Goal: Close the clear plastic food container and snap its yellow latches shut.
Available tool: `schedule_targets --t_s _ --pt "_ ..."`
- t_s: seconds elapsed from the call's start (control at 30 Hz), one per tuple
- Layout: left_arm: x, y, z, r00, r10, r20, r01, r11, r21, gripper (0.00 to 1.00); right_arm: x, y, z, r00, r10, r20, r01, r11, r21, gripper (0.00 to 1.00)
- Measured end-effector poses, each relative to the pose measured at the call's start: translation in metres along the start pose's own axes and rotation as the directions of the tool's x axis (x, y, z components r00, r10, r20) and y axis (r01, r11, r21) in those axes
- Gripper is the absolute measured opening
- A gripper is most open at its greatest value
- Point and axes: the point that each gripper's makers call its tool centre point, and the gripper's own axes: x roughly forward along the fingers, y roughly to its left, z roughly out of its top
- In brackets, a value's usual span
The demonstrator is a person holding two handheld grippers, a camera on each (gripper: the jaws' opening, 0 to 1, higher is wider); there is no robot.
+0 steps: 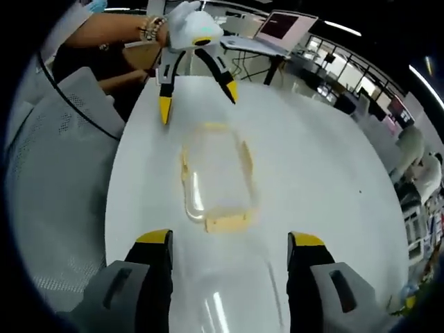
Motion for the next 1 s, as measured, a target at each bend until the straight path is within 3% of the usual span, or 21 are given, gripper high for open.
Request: schedule_targets --t_s 0.5,0.7,1.0 --pt "0.011 -0.005 0.006 0.999 -0.053 0.002 0.053 0.999 0.012 0.81 0.034 0.006 -0.001 0.995 0.094 -0.030 -0.096 0.995 -0.042 0.56" --pt "0.016 -0.001 0.001 0.998 -0.061 -0.027 0.061 0.998 0.029 0.81 0.042 0.007 -0.004 0.991 0.128 -0.042 -0.130 0.990 -0.050 0.54" --pt "0.020 0.003 0.002 0.997 -0.070 -0.023 0.071 0.997 0.024 0.82 0.049 0.006 -0.004 0.988 0.147 -0.047 -0.149 0.988 -0.039 0.51"
